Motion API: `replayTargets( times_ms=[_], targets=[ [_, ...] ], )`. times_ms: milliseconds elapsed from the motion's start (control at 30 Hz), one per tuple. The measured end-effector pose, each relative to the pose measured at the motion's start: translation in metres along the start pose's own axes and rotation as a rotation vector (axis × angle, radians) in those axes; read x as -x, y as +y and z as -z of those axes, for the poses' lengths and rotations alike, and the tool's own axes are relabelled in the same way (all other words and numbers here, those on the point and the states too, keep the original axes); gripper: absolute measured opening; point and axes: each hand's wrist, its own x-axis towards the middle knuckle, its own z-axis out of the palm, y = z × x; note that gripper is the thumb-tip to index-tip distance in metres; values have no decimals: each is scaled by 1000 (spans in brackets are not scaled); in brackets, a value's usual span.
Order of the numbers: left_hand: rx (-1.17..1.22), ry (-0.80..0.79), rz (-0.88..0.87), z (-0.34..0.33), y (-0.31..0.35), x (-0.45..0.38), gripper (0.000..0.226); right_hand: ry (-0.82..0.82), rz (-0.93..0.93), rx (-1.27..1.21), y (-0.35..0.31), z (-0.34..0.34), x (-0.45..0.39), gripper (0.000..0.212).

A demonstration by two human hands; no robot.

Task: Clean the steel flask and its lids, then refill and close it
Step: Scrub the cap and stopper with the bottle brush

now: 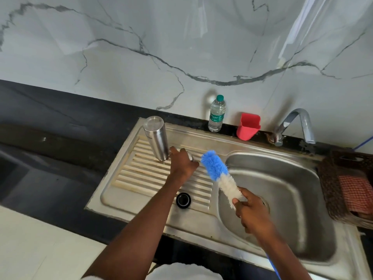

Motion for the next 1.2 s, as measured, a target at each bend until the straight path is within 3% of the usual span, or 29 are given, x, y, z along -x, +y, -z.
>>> replayTargets(
  times_ms=[233, 467, 567, 667, 767, 867, 967, 1067, 1133, 1200],
  targets=[
    [-304, -69, -45, -4, 3, -24, 48, 22, 8, -11, 2, 6, -8, 39],
    [-438, -2, -134, -6, -3, -25, 63, -22, 28, 19, 2, 1, -18, 37],
    [-308, 149, -211, -5, -6, -11, 61, -18, 42, 44, 5, -1, -20, 37],
    [66, 276, -300, 0, -24, 23, 45, 8, 75, 91, 9, 1, -18, 34],
    [263, 117, -307, 5, -71, 54, 58, 6, 101, 173, 14, 5, -14, 33],
    [13, -159, -325, 13, -117, 70, 72, -17, 125, 278, 17, 3, -13, 33],
    [-59, -349, -282, 17, -126, 86, 83, -12, 139, 295, 22, -5, -8, 33],
    [-161, -339, -311, 4, -117, 95, 84, -34, 130, 294, 29, -13, -1, 32],
    [-198, -249, -302, -5, -112, 96, 74, -33, 121, 279, 34, -16, 2, 33],
    [-85, -169, -269, -14, -111, 96, 65, -26, 135, 264, 38, -15, 6, 32]
  ],
)
